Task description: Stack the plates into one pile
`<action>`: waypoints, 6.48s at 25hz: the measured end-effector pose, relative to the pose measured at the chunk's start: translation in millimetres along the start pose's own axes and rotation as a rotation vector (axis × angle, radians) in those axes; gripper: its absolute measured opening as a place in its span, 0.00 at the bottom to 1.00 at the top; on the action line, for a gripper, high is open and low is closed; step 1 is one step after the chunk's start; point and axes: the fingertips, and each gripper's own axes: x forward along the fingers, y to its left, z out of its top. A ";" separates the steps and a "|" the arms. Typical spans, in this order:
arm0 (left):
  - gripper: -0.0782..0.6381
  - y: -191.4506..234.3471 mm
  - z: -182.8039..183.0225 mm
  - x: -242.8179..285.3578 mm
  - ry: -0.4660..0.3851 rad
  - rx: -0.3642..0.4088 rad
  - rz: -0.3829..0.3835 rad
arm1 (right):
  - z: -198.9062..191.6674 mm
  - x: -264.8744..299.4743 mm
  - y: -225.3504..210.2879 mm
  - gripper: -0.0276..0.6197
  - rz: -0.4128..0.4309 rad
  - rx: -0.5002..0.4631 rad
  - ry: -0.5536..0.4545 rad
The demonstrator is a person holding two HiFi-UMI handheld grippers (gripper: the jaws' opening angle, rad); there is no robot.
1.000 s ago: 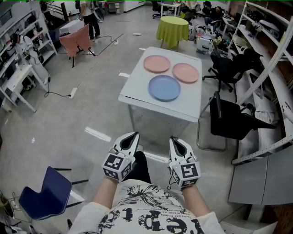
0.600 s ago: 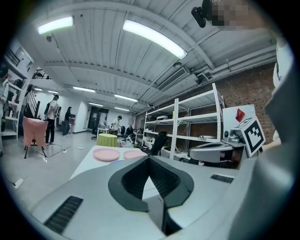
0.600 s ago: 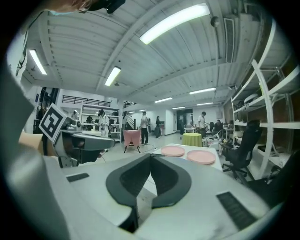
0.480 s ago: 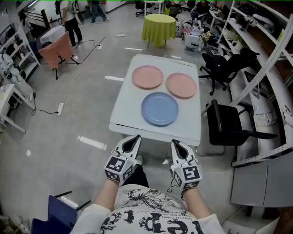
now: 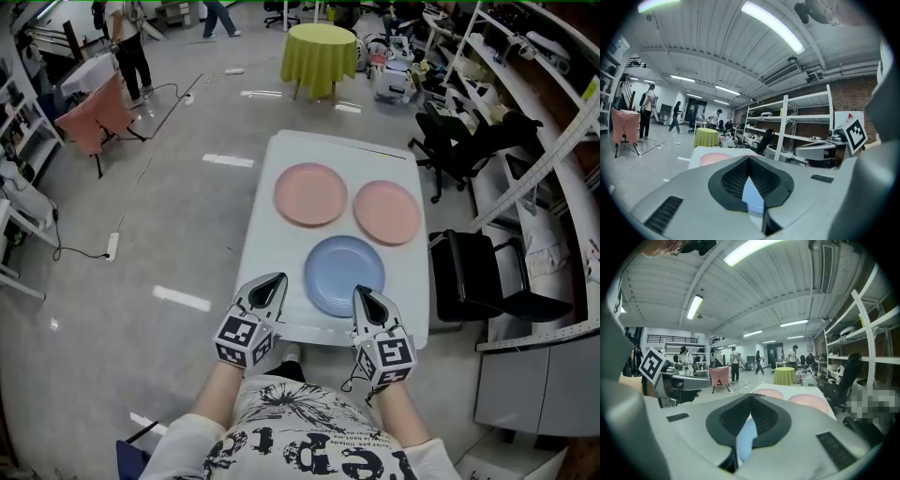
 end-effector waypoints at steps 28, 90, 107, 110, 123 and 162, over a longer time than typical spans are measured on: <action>0.12 177.6 -25.0 211.6 0.264 -0.134 0.084 | 7.7 284.3 -122.3 0.05 0.093 -0.058 0.271; 0.20 293.6 -131.7 317.9 0.594 -0.520 0.261 | -113.9 484.8 -231.0 0.13 0.140 -0.009 0.936; 0.17 284.0 -77.6 280.9 0.506 -0.462 0.250 | -67.0 435.4 -205.1 0.11 0.124 0.026 0.829; 0.17 275.5 -58.8 269.2 0.491 -0.428 0.221 | -54.2 412.6 -198.4 0.11 0.106 0.054 0.811; 0.16 200.2 -21.7 223.6 0.448 -0.346 0.094 | -35.3 285.8 -185.6 0.11 -0.017 0.122 0.762; 0.13 46.6 -156.3 164.7 0.645 -0.420 0.030 | -185.1 85.2 -180.1 0.11 -0.016 0.254 0.979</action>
